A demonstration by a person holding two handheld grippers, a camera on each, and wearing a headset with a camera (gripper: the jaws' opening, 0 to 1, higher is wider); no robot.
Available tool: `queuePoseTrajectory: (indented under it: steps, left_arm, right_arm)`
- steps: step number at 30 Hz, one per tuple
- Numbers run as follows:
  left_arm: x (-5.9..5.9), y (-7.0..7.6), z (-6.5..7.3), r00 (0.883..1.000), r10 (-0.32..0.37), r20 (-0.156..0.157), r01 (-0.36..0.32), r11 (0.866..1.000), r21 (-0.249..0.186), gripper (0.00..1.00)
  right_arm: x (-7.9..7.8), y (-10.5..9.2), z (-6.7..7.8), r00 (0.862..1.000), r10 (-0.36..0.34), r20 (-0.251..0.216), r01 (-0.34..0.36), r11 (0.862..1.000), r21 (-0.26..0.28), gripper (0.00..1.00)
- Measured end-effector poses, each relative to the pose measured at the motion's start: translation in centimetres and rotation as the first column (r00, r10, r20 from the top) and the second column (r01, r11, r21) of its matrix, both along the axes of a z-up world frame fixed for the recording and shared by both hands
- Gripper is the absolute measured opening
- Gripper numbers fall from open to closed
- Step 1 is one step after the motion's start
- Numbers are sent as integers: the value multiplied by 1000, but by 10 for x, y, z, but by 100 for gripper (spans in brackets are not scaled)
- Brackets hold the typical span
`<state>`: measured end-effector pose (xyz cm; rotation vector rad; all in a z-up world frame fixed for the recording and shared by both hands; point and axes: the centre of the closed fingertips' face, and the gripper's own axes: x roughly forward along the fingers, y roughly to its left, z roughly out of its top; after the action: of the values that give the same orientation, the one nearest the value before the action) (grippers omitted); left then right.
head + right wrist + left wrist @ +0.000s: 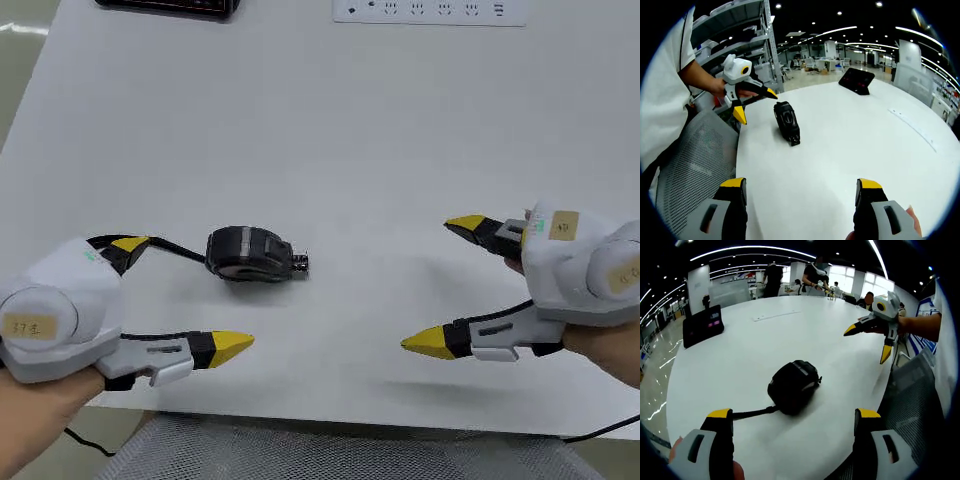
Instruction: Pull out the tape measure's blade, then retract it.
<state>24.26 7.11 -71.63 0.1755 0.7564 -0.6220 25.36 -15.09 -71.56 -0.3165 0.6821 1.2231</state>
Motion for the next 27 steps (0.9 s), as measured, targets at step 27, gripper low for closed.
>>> queuePoseTrajectory:
  steps: [27]
  left_arm:
    - [-10, 9, 15, 996, -85, 19, 86, 996, -34, 99]
  right_arm:
    - [-12, -48, 9, 992, -123, -5, 124, 992, 30, 93]
